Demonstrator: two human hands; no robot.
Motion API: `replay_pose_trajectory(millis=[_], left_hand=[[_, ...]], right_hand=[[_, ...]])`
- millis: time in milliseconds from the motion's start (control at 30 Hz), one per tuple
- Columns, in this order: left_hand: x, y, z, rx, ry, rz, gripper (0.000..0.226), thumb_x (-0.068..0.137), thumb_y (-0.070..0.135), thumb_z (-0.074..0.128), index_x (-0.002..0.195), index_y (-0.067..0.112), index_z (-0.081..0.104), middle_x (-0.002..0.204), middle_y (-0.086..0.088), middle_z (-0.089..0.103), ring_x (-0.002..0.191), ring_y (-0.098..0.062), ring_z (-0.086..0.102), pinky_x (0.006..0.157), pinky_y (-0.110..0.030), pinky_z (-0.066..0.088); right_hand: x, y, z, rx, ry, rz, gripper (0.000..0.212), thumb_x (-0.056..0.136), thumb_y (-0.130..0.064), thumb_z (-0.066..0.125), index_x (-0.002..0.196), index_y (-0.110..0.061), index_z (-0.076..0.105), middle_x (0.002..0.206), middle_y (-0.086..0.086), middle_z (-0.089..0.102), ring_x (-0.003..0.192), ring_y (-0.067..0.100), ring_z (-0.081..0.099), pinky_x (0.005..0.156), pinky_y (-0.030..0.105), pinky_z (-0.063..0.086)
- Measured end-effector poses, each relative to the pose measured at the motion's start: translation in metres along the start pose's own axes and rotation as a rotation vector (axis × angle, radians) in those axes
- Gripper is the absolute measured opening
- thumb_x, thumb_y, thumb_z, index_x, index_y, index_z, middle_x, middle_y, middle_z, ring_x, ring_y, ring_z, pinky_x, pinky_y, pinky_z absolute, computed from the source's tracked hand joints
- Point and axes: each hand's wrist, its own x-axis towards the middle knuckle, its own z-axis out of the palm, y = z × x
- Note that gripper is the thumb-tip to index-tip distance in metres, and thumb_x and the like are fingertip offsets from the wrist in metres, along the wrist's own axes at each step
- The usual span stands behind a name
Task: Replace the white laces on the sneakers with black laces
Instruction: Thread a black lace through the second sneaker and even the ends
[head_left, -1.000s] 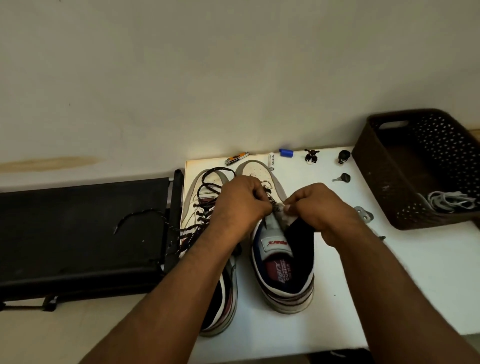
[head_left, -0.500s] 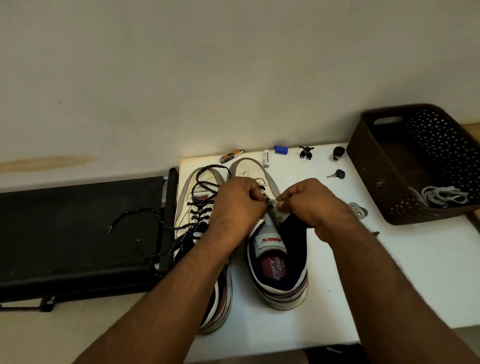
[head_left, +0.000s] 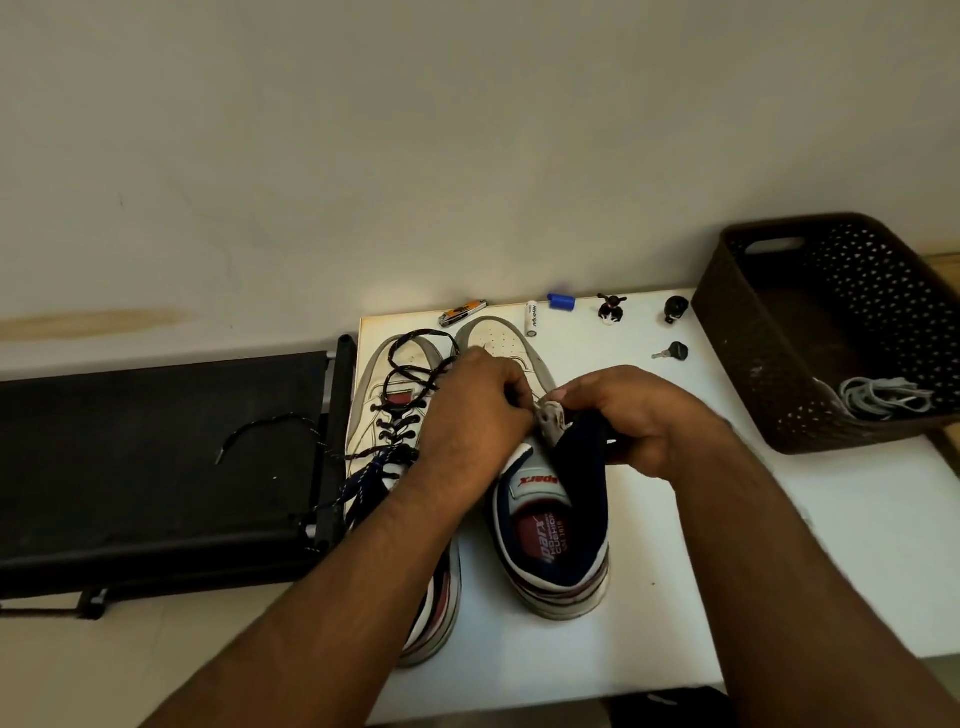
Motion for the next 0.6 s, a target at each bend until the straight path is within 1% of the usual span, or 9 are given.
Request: replay_pose_trajectory(millis=[67, 200, 300, 367, 433, 500, 533, 567, 600], left_hand=[[0.000, -0.001, -0.002, 0.017, -0.004, 0.021, 0.019, 0.069, 0.010, 0.078, 0.075, 0.024, 0.067, 0.098, 0.005, 0.056, 0.079, -0.005, 0.055, 0.061, -0.011, 0.037], [0.003, -0.001, -0.003, 0.028, -0.070, 0.051, 0.038, 0.072, 0.010, 0.077, 0.105, 0.027, 0.073, 0.113, 0.001, 0.055, 0.092, -0.010, 0.059, 0.075, -0.015, 0.043], [0.004, 0.000, -0.007, 0.049, -0.080, 0.036, 0.026, 0.073, 0.014, 0.078, 0.095, 0.027, 0.077, 0.112, 0.000, 0.056, 0.086, -0.008, 0.056, 0.064, -0.007, 0.035], [0.003, -0.001, -0.009, 0.061, -0.071, 0.029, 0.023, 0.075, 0.018, 0.079, 0.096, 0.027, 0.076, 0.111, 0.002, 0.050, 0.085, -0.005, 0.049, 0.064, -0.007, 0.031], [0.001, -0.001, -0.009, 0.071, -0.071, 0.040, 0.023, 0.075, 0.021, 0.079, 0.097, 0.027, 0.076, 0.114, 0.001, 0.049, 0.088, -0.005, 0.047, 0.071, -0.013, 0.034], [0.001, 0.001, -0.009, 0.063, -0.075, 0.037, 0.023, 0.075, 0.020, 0.079, 0.097, 0.027, 0.076, 0.116, 0.001, 0.050, 0.090, -0.005, 0.048, 0.073, -0.014, 0.035], [0.001, 0.001, -0.010, 0.061, -0.073, 0.036, 0.023, 0.075, 0.019, 0.079, 0.096, 0.027, 0.076, 0.116, 0.001, 0.050, 0.090, -0.005, 0.048, 0.072, -0.015, 0.035], [0.002, 0.001, -0.009, 0.068, -0.072, 0.038, 0.022, 0.075, 0.018, 0.078, 0.096, 0.027, 0.076, 0.116, 0.001, 0.050, 0.089, -0.006, 0.048, 0.072, -0.015, 0.035], [0.002, 0.001, -0.009, 0.081, -0.070, 0.043, 0.022, 0.076, 0.018, 0.078, 0.096, 0.027, 0.076, 0.116, 0.002, 0.049, 0.088, -0.006, 0.048, 0.072, -0.016, 0.036]], right_hand=[[-0.001, -0.002, 0.003, -0.067, 0.011, -0.015, 0.013, 0.087, 0.000, 0.060, 0.084, -0.009, 0.070, 0.083, 0.010, 0.067, 0.073, 0.018, 0.061, 0.054, 0.027, 0.051], [-0.002, -0.005, 0.011, -0.162, 0.021, -0.049, 0.009, 0.085, 0.000, 0.064, 0.087, -0.007, 0.069, 0.083, 0.010, 0.066, 0.070, 0.016, 0.061, 0.049, 0.023, 0.046], [-0.003, -0.006, 0.011, -0.104, 0.065, -0.069, 0.010, 0.089, -0.001, 0.058, 0.090, -0.007, 0.065, 0.085, 0.010, 0.064, 0.070, 0.016, 0.059, 0.051, 0.025, 0.045], [0.000, -0.010, 0.000, 0.138, 0.135, -0.134, 0.015, 0.094, -0.003, 0.049, 0.088, -0.011, 0.061, 0.084, 0.008, 0.059, 0.071, 0.019, 0.058, 0.054, 0.026, 0.045], [0.001, -0.015, -0.016, 0.612, 0.163, -0.237, 0.020, 0.098, -0.008, 0.042, 0.083, -0.014, 0.053, 0.077, 0.007, 0.058, 0.068, 0.021, 0.058, 0.059, 0.028, 0.045], [0.001, -0.017, -0.033, 1.060, 0.119, -0.346, 0.019, 0.101, -0.015, 0.040, 0.084, -0.016, 0.049, 0.064, 0.001, 0.059, 0.056, 0.014, 0.059, 0.056, 0.026, 0.049], [0.000, -0.017, -0.037, 1.148, 0.074, -0.391, 0.019, 0.100, -0.016, 0.041, 0.083, -0.018, 0.048, 0.058, -0.003, 0.055, 0.046, 0.010, 0.052, 0.049, 0.021, 0.046], [0.000, -0.016, -0.038, 1.088, 0.051, -0.411, 0.017, 0.098, -0.015, 0.043, 0.082, -0.018, 0.048, 0.055, -0.004, 0.049, 0.041, 0.007, 0.042, 0.042, 0.017, 0.038], [0.002, -0.013, -0.035, 0.852, 0.071, -0.415, 0.015, 0.096, -0.012, 0.047, 0.083, -0.018, 0.050, 0.055, -0.003, 0.046, 0.040, 0.007, 0.035, 0.038, 0.016, 0.030]])
